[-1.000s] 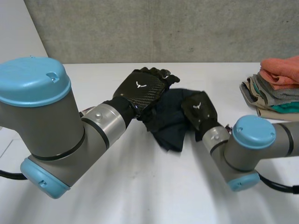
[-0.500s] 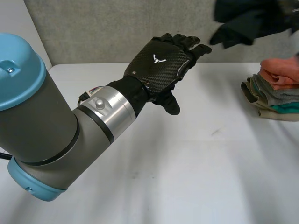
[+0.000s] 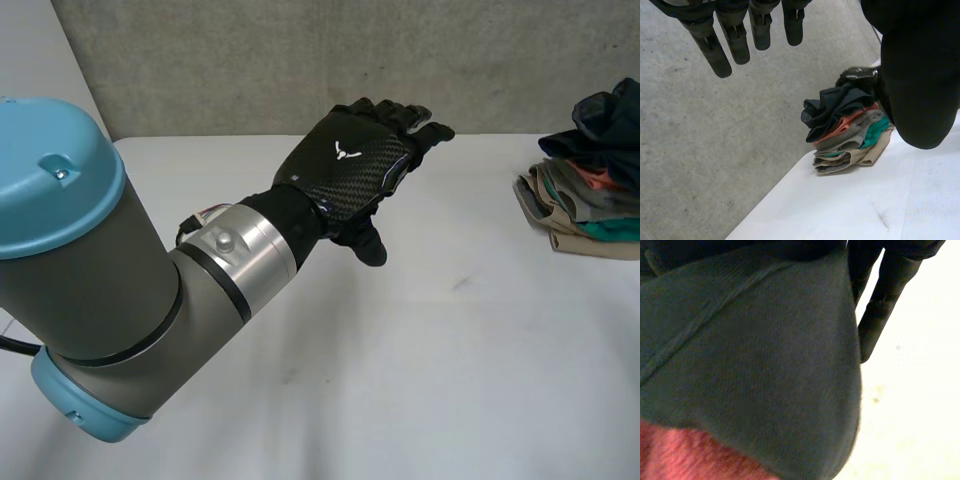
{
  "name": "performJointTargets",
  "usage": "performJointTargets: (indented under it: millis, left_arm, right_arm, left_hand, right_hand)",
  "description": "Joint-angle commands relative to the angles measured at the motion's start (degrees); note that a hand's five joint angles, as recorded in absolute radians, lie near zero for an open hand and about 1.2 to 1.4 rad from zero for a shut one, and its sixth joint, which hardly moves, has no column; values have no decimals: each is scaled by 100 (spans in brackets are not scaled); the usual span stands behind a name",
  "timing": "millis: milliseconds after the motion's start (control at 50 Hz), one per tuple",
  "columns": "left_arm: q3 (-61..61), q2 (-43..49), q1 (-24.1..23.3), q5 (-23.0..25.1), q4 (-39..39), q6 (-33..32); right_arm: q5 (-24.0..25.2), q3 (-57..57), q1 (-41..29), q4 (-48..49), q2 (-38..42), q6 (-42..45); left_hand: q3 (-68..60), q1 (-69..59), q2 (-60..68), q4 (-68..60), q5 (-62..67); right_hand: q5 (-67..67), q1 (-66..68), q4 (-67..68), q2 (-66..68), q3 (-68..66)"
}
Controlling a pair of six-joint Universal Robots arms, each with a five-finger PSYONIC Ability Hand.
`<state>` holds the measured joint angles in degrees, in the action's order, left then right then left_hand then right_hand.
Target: Fold the laundry.
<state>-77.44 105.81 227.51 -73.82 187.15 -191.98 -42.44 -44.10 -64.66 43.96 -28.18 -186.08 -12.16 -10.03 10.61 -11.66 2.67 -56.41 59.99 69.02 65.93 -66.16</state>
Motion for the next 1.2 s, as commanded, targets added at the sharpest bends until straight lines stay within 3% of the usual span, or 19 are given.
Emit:
performJointTargets:
  millis: [20,120,140,160,220,300,420,580,660,740,800,860,900,1040,1100,1140,1200]
  left_arm:
    - [-8,71,4,-1,-3,12]
    - [-8,98,12,-10,-3,12]
    - [-8,98,12,-10,-3,12]
    - [-8,98,12,-18,-11,12]
    - [-8,98,12,-18,-11,12]
    - [1,89,21,-10,-11,3]
    - [9,71,30,-1,-11,3]
    - [-8,1,12,-18,-38,21]
    - [-17,-34,12,-27,-47,21]
    - [-26,-183,30,-45,-47,21]
    - [-8,-289,47,-62,-47,12]
    - [36,-464,74,-150,-29,38]
    - [36,-578,100,-290,-12,108]
    - [-34,-1053,573,-1835,-20,434]
    - [-140,-1141,776,-2258,-55,425]
    - [-420,-1220,987,-2549,-55,390]
    - [-867,-1378,1294,-2550,-20,381]
  right_arm:
    - [122,-196,-47,33,190,168]
    - [-18,-231,-73,-11,147,169]
    - [-62,-248,-73,-37,129,169]
    - [-254,-327,-73,-81,42,169]
    - [-667,-555,-73,-177,-230,177]
    - [-1178,-1064,-73,-449,-915,221]
    - [-1179,-1610,-29,-994,-1707,362]
    - [-1442,-2480,444,-2294,-2911,1415]
    - [-2240,-2455,866,-3103,-3413,1934]
    - [-3670,-1903,1192,-3587,-3781,2688]
    - [-4174,-1726,1166,-3570,-4036,3050]
    - [-4158,-1751,921,-3509,-4239,3096]
    - [-4036,-1900,351,-3483,-4511,2947]
    - [-3052,-3560,-1329,-3228,-5821,2094]
    - [-2735,-4402,-1978,-2921,-6119,1892]
    - [-2725,-4764,-2322,-2745,-6190,1847]
    - [-2900,-5319,-3051,-2402,-6164,1839]
  left_hand:
    - [161,-52,-6,111,-212]
    - [161,-52,-6,111,-212]
    - [161,-52,-6,111,-212]
    - [161,-52,-6,111,-212]
    - [161,-52,-6,111,-212]
    - [161,-52,-6,111,-212]
    - [144,-69,11,94,-195]
    - [161,-52,-5,111,-212]
    - [145,-69,11,95,-195]
    - [144,-69,11,94,-195]
    - [128,-86,28,78,-178]
    - [94,-119,62,44,-145]
    - [77,-136,79,27,-128]
    - [161,-52,-5,111,-211]
    - [195,-18,-39,145,-245]
    - [216,3,-61,166,-267]
    - [216,3,-61,166,-267]
  right_hand:
    - [-1359,2001,1098,1407,-1384]
    - [-1359,2001,1098,1407,-1384]
    - [-332,974,72,380,-357]
    - [2293,-1651,-2553,-2245,2268]
    - [5641,-4999,-5902,-5593,5616]
    - [5641,-4999,-5902,-5593,5616]
    - [5641,-4999,-5902,-5593,5616]
    - [5641,-4999,-5902,-5593,5616]
    - [5641,-4999,-5902,-5593,5616]
    - [5641,-4999,-5902,-5593,5616]
    - [5641,-4999,-5902,-5593,5616]
    - [5641,-4999,-5902,-5593,5616]
    - [5641,-4999,-5902,-5593,5616]
    - [5641,-4999,-5902,-5593,5616]
    - [5641,-4999,-5902,-5593,5616]
    - [5641,-4999,-5902,-5593,5616]
    - [5641,-4999,-5902,-5593,5616]
